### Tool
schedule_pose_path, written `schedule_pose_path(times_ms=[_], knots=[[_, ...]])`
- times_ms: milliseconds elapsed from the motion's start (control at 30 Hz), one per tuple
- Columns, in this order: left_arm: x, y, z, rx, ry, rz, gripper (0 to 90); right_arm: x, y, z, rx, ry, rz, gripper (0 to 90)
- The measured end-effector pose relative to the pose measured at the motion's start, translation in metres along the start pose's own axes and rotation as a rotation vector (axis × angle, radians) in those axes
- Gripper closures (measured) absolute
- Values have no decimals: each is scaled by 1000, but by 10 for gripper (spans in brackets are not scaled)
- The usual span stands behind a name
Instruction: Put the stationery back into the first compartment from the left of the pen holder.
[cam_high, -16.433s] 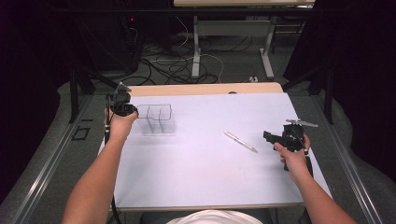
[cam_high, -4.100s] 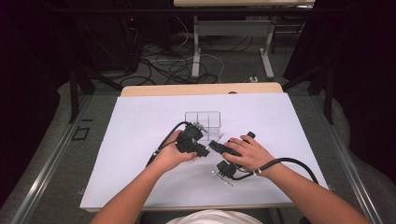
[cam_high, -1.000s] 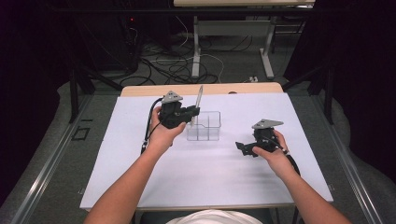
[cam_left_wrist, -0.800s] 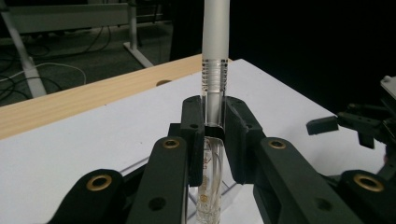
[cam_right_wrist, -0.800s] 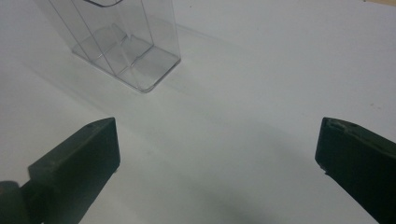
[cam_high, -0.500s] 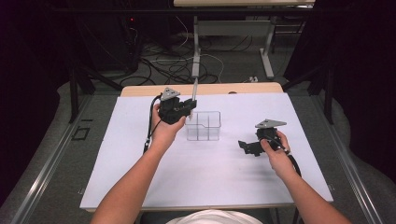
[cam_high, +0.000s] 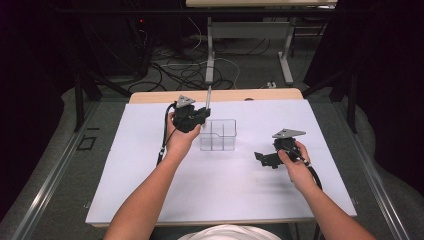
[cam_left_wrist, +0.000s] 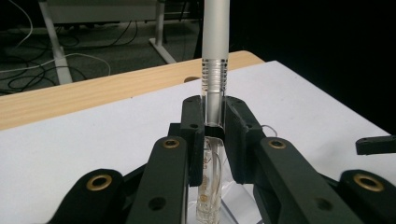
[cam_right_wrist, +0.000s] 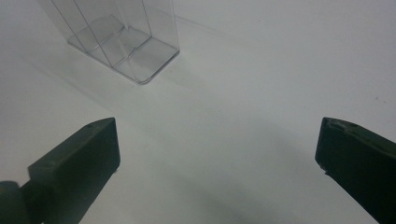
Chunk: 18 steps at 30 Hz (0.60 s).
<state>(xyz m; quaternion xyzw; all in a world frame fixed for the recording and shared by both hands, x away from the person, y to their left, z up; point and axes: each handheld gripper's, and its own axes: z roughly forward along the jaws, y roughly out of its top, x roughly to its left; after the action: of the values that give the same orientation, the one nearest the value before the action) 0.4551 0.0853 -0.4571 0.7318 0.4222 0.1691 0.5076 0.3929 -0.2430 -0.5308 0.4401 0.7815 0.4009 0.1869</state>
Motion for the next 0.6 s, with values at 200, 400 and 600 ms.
schedule_pose_path(times_ms=[200,400,600], knots=[[3,-6,6,20,11,-8,787,0,0,0,0,7,2,0],[5,-11,10,35,17,-20,787,2,-1,1,8,19,5,0],[4,-16,12,57,13,-22,787,2,-1,2,12,27,-8,0]])
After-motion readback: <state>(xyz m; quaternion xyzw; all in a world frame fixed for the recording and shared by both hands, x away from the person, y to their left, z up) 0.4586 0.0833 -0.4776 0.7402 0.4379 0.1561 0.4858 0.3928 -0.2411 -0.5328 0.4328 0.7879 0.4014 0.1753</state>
